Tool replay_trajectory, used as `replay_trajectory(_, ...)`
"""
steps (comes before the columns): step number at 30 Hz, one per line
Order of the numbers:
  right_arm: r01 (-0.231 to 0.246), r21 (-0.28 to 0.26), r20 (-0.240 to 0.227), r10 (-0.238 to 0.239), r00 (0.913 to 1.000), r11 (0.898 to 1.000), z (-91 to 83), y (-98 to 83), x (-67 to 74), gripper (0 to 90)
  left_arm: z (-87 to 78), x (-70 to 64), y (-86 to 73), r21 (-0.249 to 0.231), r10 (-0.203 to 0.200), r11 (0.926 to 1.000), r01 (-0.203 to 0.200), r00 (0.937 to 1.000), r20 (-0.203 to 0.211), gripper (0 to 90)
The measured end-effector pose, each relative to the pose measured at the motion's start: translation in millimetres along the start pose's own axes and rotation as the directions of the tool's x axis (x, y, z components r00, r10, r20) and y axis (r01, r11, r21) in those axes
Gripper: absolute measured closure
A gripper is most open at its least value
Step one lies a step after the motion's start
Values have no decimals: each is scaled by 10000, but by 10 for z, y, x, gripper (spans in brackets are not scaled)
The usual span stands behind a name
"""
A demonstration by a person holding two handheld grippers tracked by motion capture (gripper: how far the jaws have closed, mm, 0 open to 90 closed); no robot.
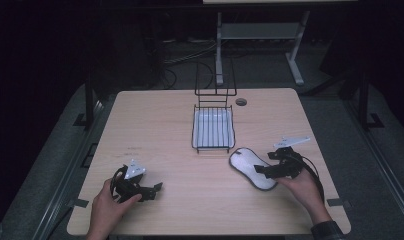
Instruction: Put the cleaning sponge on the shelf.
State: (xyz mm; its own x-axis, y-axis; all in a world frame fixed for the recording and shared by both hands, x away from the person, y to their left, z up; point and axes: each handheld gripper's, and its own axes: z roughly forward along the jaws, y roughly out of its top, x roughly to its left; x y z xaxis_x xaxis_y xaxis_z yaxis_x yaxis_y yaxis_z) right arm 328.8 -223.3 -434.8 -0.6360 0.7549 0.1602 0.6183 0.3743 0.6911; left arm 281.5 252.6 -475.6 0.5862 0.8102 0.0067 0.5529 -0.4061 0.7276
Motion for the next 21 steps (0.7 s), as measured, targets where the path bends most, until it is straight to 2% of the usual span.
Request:
replay_trajectory(10,-107,232,-46,108,9999,9997,313,43,-100,180,-1,0,1,23,-2,10000,2,10000,-1,128)
replay_trajectory(15,-312,205,-152,315,9994,9993,380,42,-146,180,-2,0,1,26,-3,10000,3,10000,1,128)
replay_trajectory(21,-291,358,-258,300,9992,9989,432,25,-173,183,-2,0,1,25,-4,10000,4,10000,1,128)
